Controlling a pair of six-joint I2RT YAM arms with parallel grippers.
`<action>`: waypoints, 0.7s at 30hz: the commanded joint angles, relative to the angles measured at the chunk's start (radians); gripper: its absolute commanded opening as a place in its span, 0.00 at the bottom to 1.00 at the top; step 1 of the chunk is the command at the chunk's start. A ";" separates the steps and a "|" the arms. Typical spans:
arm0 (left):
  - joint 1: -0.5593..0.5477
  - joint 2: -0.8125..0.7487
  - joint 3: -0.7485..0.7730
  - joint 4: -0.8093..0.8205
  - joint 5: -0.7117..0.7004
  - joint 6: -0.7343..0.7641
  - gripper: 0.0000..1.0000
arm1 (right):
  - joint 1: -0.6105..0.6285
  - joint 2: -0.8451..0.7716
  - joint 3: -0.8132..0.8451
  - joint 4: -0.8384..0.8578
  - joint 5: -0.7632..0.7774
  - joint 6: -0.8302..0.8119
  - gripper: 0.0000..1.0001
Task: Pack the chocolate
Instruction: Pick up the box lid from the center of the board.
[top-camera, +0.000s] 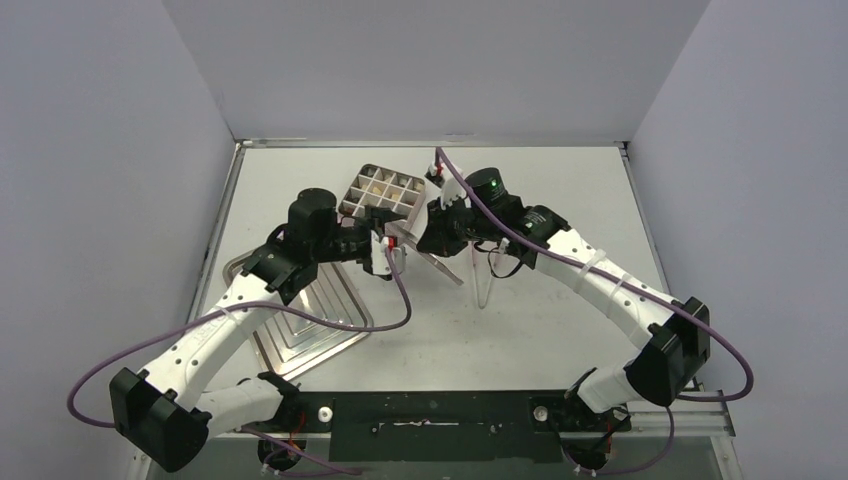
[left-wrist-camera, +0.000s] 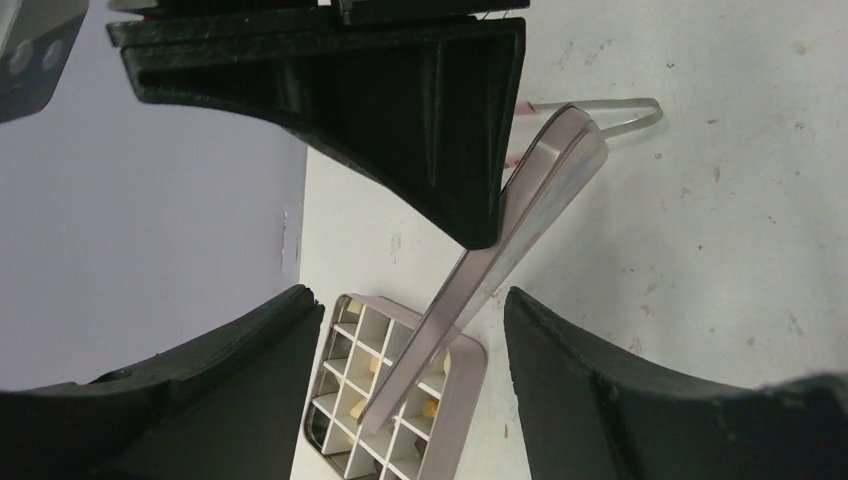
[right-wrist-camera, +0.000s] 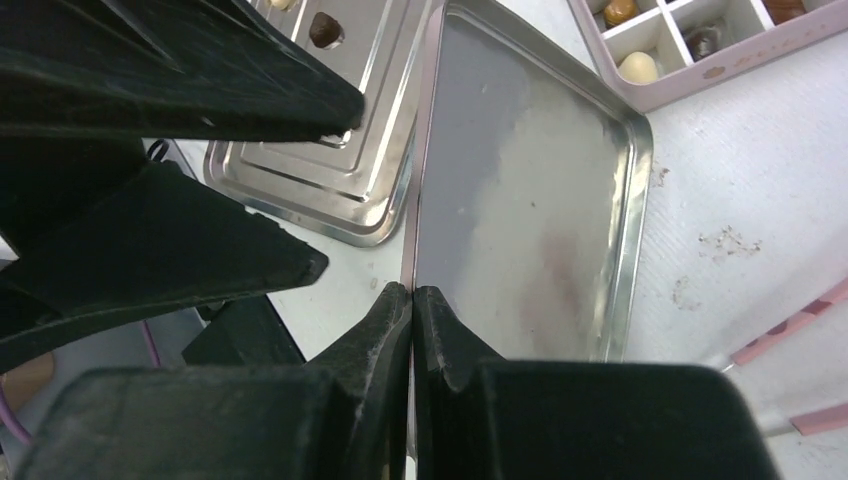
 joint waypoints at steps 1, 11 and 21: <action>-0.016 0.019 0.064 -0.063 0.004 0.088 0.66 | 0.030 -0.001 0.084 0.039 -0.010 -0.030 0.00; -0.026 0.084 0.099 -0.151 0.000 0.136 0.63 | 0.036 0.007 0.119 0.036 0.003 -0.036 0.00; -0.030 0.087 0.106 -0.086 -0.066 0.006 0.16 | 0.034 0.012 0.143 0.069 -0.004 -0.021 0.00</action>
